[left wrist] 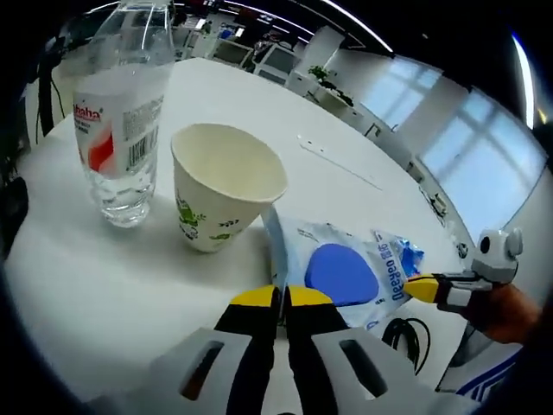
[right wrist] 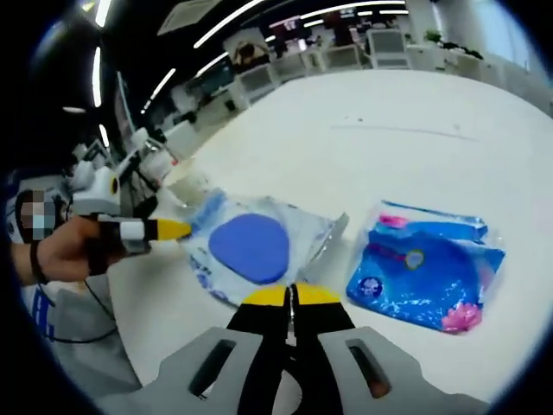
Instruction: Arrange the tabletop items into an orderly group along one side of the table until the central work area is clear of visible clutter.
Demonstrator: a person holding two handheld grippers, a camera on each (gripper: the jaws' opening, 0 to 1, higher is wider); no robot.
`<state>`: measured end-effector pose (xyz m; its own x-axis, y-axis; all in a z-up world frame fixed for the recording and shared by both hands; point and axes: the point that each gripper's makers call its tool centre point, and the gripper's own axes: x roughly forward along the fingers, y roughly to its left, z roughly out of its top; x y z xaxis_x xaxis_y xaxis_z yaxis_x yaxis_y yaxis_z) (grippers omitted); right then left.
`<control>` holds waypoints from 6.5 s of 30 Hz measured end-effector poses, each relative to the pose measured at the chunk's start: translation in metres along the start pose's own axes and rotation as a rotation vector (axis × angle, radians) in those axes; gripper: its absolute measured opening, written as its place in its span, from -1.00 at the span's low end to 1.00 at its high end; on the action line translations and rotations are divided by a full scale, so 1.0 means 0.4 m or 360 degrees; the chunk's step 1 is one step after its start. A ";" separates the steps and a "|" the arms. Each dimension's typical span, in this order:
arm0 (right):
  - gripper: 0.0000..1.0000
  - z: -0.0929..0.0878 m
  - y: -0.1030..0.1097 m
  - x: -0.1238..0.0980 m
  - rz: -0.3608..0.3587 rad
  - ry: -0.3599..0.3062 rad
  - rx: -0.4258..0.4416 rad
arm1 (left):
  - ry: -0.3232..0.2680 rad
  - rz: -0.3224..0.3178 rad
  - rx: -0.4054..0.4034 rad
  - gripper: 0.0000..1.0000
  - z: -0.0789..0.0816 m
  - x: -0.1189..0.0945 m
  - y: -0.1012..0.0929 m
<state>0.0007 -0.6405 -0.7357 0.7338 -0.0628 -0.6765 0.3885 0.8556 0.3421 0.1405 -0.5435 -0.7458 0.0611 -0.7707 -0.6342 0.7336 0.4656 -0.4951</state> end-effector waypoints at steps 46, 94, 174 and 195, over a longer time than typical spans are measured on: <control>-0.84 0.033 -0.045 -0.028 -0.0119 -0.0059 -0.0066 | -0.0131 0.0015 -0.0074 -0.82 0.014 -0.028 0.031; -0.76 -0.205 -0.047 -0.218 -0.0213 -0.0120 0.0113 | 0.0124 -0.0213 0.0238 -0.70 -0.241 -0.122 -0.178; -0.34 -0.138 0.036 -0.306 -0.0094 -0.0198 -0.0276 | -0.0044 -0.0100 0.0718 -0.36 -0.101 -0.333 -0.051; -0.10 -0.185 0.171 -0.371 -0.0048 -0.0267 -0.0351 | -0.0150 -0.0028 0.0751 -0.03 -0.133 -0.536 0.053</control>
<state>-0.1229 -0.5347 -0.6599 0.8130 -0.1582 -0.5604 0.2941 0.9421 0.1608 0.1069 -0.3451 -0.6519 0.0909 -0.8231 -0.5606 0.9609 0.2204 -0.1677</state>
